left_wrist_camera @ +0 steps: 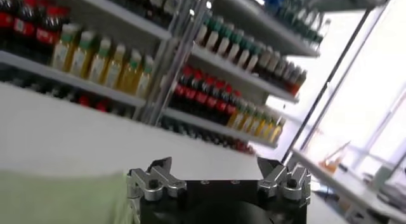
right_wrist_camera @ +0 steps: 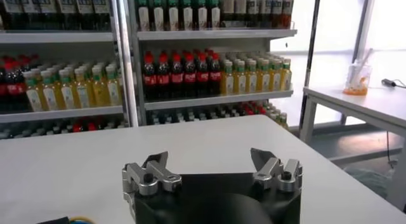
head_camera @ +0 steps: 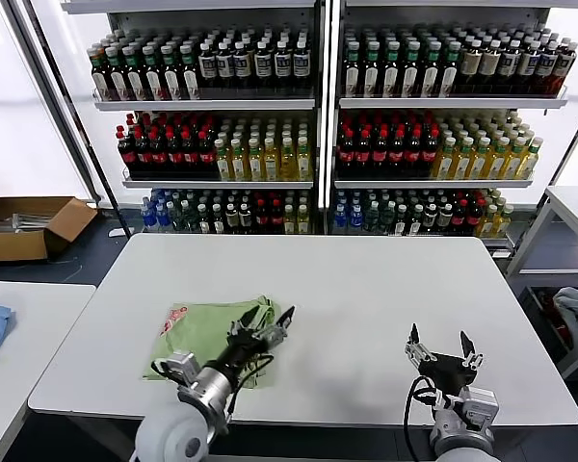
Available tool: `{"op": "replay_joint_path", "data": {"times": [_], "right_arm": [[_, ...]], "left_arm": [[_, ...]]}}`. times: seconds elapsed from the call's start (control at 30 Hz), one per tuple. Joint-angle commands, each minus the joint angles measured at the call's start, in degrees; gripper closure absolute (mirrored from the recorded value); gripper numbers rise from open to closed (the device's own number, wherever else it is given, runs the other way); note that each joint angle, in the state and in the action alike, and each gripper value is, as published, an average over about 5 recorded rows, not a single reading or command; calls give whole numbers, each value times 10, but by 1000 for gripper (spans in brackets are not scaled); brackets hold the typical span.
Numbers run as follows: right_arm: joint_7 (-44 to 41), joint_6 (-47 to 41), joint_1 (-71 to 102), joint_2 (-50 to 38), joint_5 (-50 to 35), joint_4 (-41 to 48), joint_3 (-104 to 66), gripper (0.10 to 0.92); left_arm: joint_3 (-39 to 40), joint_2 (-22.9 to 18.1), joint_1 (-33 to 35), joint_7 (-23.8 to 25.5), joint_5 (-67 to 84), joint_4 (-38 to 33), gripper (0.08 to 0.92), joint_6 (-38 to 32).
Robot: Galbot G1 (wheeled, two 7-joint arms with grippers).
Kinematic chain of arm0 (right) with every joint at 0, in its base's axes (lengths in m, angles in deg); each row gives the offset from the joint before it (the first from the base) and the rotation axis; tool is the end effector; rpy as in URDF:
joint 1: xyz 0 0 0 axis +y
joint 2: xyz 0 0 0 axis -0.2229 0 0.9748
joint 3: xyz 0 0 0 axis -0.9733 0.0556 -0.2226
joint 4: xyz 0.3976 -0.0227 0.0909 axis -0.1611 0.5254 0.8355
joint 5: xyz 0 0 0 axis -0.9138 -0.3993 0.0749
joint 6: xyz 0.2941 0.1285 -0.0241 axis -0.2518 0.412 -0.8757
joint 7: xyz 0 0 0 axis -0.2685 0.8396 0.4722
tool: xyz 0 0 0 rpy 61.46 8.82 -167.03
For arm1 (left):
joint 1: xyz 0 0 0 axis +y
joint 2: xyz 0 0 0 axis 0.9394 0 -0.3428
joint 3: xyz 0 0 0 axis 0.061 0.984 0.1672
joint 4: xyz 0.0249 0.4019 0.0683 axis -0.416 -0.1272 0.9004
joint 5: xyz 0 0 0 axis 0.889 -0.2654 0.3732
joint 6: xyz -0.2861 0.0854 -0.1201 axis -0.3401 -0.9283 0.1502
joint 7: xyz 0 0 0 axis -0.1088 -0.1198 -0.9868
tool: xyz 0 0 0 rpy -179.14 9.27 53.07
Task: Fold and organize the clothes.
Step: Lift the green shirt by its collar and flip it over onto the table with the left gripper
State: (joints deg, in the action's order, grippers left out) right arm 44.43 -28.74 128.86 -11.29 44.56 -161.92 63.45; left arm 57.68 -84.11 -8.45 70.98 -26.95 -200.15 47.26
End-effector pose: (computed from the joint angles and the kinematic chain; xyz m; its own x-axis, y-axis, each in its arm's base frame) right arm 0.1325 -0.0286 -0.2870 -0.9454 0.2076 0.2512 0.2113 0.9773 -0.0126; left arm 0.2168 0.0084 -0.3131 -0.8830 0.4502 0.1329 0.3562 0.8270 -0.4350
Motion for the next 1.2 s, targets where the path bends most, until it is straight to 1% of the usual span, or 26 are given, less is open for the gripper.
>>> {"op": "replay_joint_path", "data": {"times": [0.03, 0.13, 0.23, 0.47, 0.97, 1.2], "right_arm": [[1, -3, -35, -5, -4, 16, 20, 203], [1, -7, -52, -10, -8, 20, 28, 203], [1, -11, -66, -15, -10, 22, 35, 203], [1, -16, -74, -18, -13, 22, 39, 203], [-1, -14, -66, -12, -11, 22, 44, 203], [0, -14, -66, -9, -7, 21, 51, 203]], "left_arm": [[-154, 70, -3, -20, -69, 21, 178, -17], [-179, 80, 9, -18, -89, 60, 177, -19], [-191, 81, 15, -10, -95, 89, 177, -20], [-186, 76, 16, 12, -85, 138, 177, -19], [-170, 70, 7, 28, -97, 189, 177, -20], [-168, 70, 10, 33, -93, 194, 177, -20]]}}
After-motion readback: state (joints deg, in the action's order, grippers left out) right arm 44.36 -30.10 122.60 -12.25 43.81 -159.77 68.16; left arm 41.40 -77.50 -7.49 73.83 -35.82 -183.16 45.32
